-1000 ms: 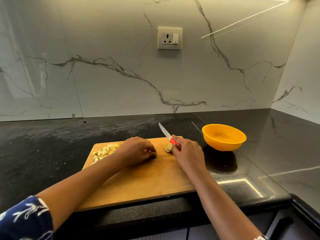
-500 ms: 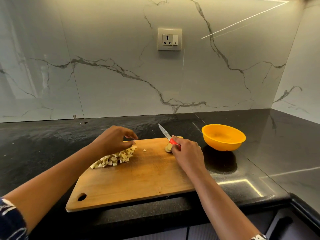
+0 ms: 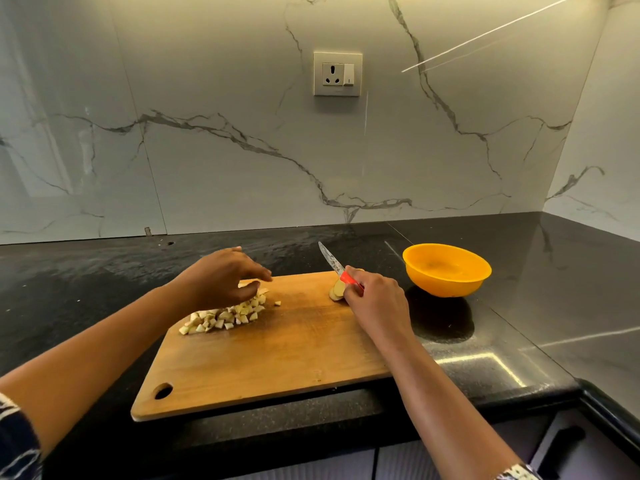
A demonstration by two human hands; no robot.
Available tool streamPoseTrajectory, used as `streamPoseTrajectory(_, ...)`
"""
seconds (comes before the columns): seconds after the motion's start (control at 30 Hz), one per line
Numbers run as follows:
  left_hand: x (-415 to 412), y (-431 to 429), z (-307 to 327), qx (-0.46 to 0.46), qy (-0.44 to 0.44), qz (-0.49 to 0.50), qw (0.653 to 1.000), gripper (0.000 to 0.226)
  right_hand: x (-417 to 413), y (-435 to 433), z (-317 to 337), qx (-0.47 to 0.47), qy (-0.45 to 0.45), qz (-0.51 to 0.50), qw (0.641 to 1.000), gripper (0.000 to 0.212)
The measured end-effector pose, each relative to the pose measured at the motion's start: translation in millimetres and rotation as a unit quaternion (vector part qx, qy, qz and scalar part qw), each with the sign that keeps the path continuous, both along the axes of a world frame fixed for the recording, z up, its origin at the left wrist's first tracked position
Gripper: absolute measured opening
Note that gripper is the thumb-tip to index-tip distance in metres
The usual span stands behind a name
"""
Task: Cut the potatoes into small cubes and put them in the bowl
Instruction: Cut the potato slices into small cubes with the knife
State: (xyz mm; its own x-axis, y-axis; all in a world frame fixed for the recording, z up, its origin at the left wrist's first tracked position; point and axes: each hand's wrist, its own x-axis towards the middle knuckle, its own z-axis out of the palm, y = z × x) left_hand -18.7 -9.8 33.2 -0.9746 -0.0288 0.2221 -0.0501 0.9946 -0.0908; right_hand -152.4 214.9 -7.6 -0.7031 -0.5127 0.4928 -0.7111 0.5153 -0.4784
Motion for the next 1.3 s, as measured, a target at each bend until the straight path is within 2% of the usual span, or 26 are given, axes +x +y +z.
streamPoseTrajectory(0.07,-1.4,6.5,-2.1,0.019,-0.025,-0.035,0.999,0.035,0.0,0.3,0.1,0.002,-0.002,-0.001,1.000,0.043)
streamPoseTrajectory(0.13,-2.4,14.3,-6.3,-0.038,-0.121,-0.055,0.990,0.038,0.0,0.7,0.2,0.004,-0.003,-0.001,1.000,0.043)
streamPoseTrajectory(0.2,0.7,13.2,-8.2,-0.097,-0.170,-0.048,0.979,0.057,0.1,1.0,0.1,0.006,-0.001,0.000,1.000,0.043)
streamPoseTrajectory(0.3,9.9,0.0,-8.9,-0.112,-0.138,-0.029,0.984,0.094,0.3,1.5,-0.3,0.007,-0.003,0.001,1.000,0.044)
streamPoseTrajectory(0.37,15.1,-3.5,-10.6,-0.090,-0.097,-0.035,0.991,0.101,0.5,1.3,-0.1,0.005,-0.004,0.003,1.000,0.043)
streamPoseTrajectory(0.47,16.2,-1.4,-13.1,-0.057,-0.013,-0.042,0.997,0.087,-0.7,1.9,0.5,-0.007,-0.012,-0.002,1.000,0.043)
streamPoseTrajectory(0.57,9.2,3.3,-12.2,-0.028,0.029,-0.011,0.999,0.040,-3.2,4.5,1.3,-0.035,-0.030,-0.013,0.999,0.042)
streamPoseTrajectory(0.63,2.5,8.2,-13.4,-0.012,0.038,0.029,0.999,0.023,-5.0,6.5,1.3,-0.054,-0.034,-0.020,0.998,0.041)
streamPoseTrajectory(0.77,-16.7,29.3,-13.0,0.096,0.116,0.042,0.988,0.033,-9.8,8.5,1.3,-0.106,-0.039,-0.042,0.993,0.041)
streamPoseTrajectory(0.83,-33.0,49.4,-9.2,0.154,0.093,0.033,0.983,0.045,-11.6,8.4,1.8,-0.142,-0.041,-0.051,0.988,0.040)
streamPoseTrajectory(0.93,-66.7,75.3,-6.2,0.168,0.012,0.013,0.986,0.057,-13.4,9.0,2.8,-0.160,-0.031,-0.065,0.984,0.041)
streamPoseTrajectory(1.0,-84.8,83.0,-6.8,0.170,-0.010,0.015,0.985,0.059,-14.1,9.9,2.7,-0.157,-0.031,-0.063,0.985,0.041)
streamPoseTrajectory(1.2,-103.1,84.7,-16.9,0.239,0.002,0.028,0.971,0.051,-12.1,10.5,1.7,-0.115,-0.015,-0.038,0.993,0.041)
streamPoseTrajectory(1.3,-100.3,84.3,-18.1,0.236,0.018,0.026,0.971,0.054,-11.9,9.3,2.5,-0.112,-0.011,-0.038,0.993,0.041)
